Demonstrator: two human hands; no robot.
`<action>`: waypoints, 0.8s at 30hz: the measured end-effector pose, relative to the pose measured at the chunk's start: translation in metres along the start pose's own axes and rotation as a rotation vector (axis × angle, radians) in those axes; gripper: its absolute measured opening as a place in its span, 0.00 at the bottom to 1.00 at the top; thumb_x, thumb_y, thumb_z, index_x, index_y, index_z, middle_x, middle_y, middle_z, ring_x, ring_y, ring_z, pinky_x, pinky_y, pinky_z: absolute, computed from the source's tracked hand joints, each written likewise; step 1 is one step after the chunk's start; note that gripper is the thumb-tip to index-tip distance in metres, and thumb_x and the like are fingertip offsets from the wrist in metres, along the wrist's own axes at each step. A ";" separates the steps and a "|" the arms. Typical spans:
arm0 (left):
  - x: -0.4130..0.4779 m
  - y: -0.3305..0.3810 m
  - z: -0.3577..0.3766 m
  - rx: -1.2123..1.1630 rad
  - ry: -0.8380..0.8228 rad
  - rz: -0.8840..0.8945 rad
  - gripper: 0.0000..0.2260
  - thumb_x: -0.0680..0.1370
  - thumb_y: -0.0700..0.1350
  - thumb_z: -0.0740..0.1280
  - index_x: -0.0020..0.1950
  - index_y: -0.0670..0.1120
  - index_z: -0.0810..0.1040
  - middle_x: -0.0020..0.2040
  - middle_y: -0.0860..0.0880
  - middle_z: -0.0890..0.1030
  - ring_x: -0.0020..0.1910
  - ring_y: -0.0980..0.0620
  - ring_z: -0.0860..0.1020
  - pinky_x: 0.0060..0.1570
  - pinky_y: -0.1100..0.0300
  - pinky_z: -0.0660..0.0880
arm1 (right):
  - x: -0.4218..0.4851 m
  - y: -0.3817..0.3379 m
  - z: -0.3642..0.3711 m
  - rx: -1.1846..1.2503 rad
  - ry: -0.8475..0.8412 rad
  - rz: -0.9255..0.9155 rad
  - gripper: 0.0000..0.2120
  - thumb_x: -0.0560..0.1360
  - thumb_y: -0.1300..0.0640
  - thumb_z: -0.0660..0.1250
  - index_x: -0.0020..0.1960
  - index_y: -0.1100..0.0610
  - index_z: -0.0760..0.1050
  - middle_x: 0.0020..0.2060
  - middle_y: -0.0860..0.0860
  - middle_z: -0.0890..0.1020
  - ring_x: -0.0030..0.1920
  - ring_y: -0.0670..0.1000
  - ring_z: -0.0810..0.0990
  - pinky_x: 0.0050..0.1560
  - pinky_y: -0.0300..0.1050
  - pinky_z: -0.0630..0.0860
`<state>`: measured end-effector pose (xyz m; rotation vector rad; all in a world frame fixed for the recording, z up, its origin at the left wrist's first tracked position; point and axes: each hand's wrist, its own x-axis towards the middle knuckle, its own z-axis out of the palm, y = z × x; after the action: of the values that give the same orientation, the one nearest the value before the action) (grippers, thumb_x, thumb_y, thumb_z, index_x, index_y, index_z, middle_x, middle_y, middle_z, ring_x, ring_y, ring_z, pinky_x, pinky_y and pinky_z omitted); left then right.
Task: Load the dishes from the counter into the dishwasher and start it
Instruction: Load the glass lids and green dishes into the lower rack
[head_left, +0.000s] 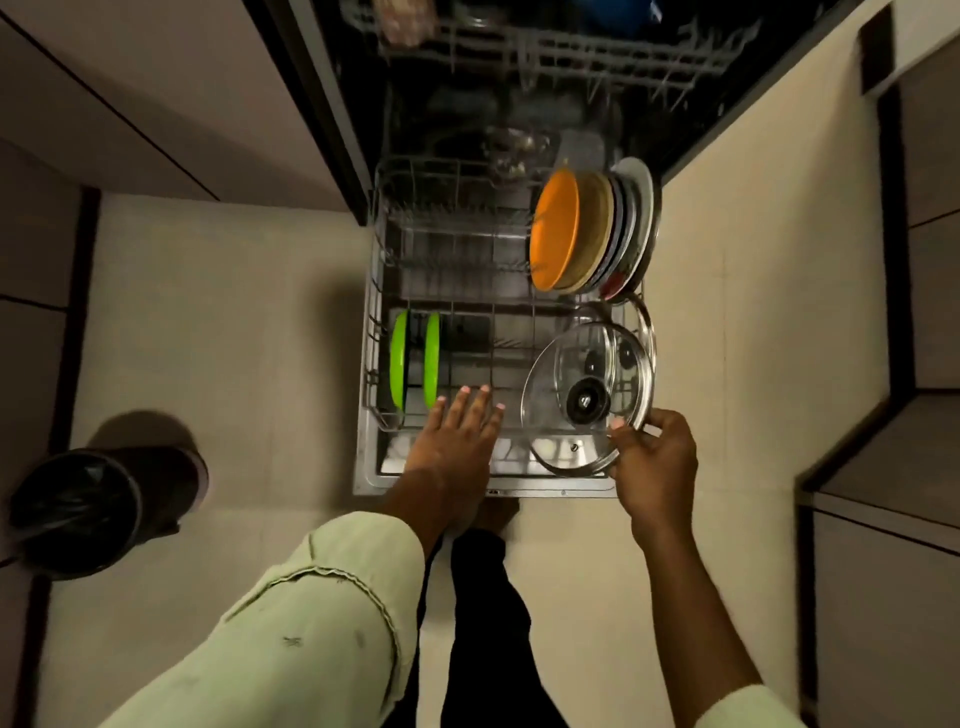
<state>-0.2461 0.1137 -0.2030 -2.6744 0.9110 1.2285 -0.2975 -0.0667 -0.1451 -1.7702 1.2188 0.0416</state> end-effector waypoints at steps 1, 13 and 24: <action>0.014 0.003 0.007 0.010 -0.015 0.002 0.35 0.83 0.47 0.57 0.80 0.47 0.35 0.79 0.44 0.33 0.78 0.43 0.34 0.71 0.46 0.31 | 0.012 0.006 0.007 -0.045 0.026 -0.023 0.08 0.76 0.57 0.70 0.50 0.51 0.71 0.44 0.54 0.84 0.42 0.55 0.83 0.49 0.55 0.80; 0.139 0.036 0.107 -0.093 -0.234 -0.004 0.43 0.81 0.56 0.63 0.79 0.48 0.32 0.78 0.44 0.30 0.78 0.42 0.33 0.73 0.46 0.33 | 0.113 0.068 0.076 -0.295 0.147 -0.229 0.10 0.77 0.59 0.69 0.56 0.62 0.75 0.46 0.52 0.79 0.43 0.46 0.74 0.35 0.18 0.61; 0.148 0.036 0.125 -0.035 -0.200 -0.022 0.48 0.78 0.61 0.63 0.78 0.47 0.28 0.77 0.42 0.27 0.76 0.40 0.29 0.68 0.46 0.28 | 0.140 0.076 0.104 -0.385 0.238 -0.173 0.11 0.79 0.58 0.67 0.58 0.63 0.74 0.51 0.56 0.81 0.52 0.51 0.76 0.43 0.28 0.58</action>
<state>-0.2749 0.0474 -0.3865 -2.5203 0.8369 1.4875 -0.2364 -0.0963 -0.3226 -2.2638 1.2822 -0.0389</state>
